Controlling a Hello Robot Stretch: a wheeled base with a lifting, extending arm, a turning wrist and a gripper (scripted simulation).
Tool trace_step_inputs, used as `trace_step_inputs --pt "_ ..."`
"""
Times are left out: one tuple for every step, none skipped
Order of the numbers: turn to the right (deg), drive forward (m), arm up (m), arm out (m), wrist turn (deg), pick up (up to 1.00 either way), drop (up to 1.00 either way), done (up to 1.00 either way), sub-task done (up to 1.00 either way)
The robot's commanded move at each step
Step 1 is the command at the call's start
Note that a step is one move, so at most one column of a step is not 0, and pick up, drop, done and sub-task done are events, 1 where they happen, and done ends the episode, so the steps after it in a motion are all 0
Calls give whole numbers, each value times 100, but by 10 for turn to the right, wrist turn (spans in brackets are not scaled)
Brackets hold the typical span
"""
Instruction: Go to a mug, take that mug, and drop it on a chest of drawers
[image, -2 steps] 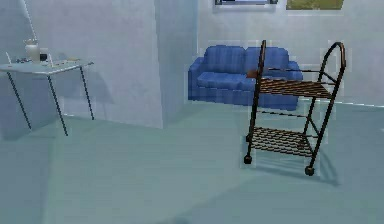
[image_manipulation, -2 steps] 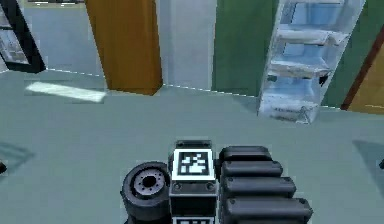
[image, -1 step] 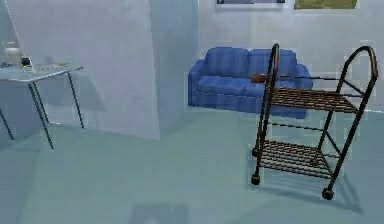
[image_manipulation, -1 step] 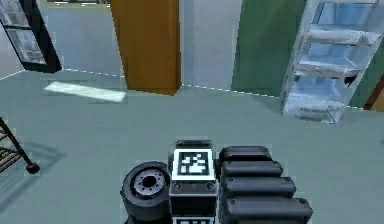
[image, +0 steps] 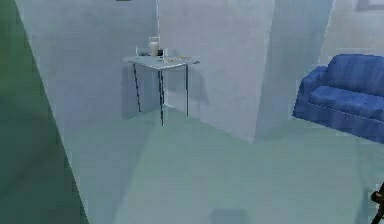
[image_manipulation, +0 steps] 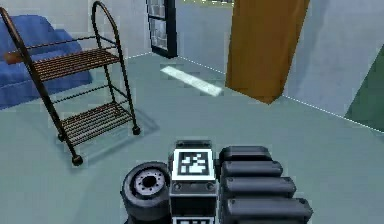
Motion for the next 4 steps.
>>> trace_step_inputs --pt "0 100 0 0 0 0 0 0 0" --pt "-90 0 0 0 0 0 0 0 0" --pt "0 30 0 0 0 0 0 0 0" --pt "-330 0 0 0 0 0 0 0 0"
